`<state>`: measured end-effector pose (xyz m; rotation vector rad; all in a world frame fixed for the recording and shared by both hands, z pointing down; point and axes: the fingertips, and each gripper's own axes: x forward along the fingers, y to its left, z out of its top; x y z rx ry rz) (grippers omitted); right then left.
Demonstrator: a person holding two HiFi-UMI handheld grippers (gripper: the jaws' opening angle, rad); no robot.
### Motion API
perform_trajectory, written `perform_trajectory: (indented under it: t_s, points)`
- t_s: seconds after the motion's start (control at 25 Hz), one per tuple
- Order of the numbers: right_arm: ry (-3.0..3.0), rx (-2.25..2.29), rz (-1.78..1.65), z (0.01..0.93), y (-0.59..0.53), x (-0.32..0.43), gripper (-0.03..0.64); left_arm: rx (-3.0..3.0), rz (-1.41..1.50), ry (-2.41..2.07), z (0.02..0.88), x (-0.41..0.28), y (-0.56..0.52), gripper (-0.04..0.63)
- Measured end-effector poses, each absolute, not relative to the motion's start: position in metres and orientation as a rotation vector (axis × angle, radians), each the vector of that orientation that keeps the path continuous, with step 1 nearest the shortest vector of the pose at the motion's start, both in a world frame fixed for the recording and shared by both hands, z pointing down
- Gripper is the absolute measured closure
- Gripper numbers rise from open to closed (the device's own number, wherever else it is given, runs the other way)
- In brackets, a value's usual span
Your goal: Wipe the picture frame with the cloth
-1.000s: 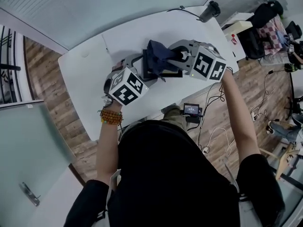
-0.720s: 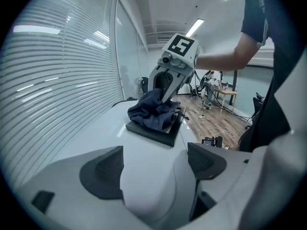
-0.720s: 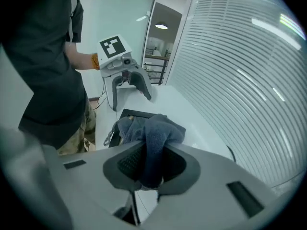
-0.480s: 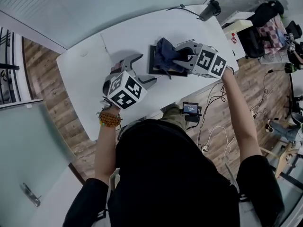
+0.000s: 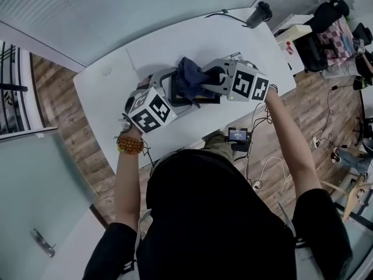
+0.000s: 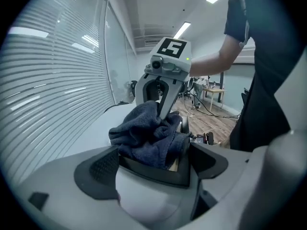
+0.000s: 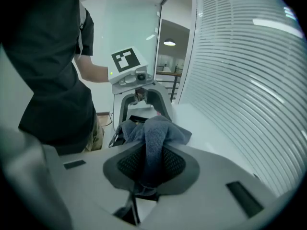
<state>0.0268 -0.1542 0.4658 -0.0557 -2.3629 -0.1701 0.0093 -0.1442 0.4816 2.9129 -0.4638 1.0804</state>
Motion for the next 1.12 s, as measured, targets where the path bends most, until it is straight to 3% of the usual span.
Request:
perform_trajectory:
  t_s: [0.48, 0.72, 0.92, 1.12]
  points:
    - [-2.899, 0.293, -0.194, 0.304, -0.175, 0.046, 0.571, 2.908, 1.079, -0.501, 0.482, 0.01, -0.144, 0.141]
    - [-2.466, 0.313, -0.215, 0.385, -0.186, 0.082, 0.571, 2.919, 1.07, -0.511, 0.482, 0.009, -0.146, 0.141]
    - [-2.265, 0.224, -0.216, 0.461, -0.18, 0.071, 0.571, 2.925, 1.061, -0.519, 0.481, 0.011, -0.146, 0.141]
    - [-2.243, 0.19, -0.171, 0.478, -0.17, 0.045, 0.571, 2.928, 1.062, -0.512, 0.481, 0.01, -0.147, 0.141]
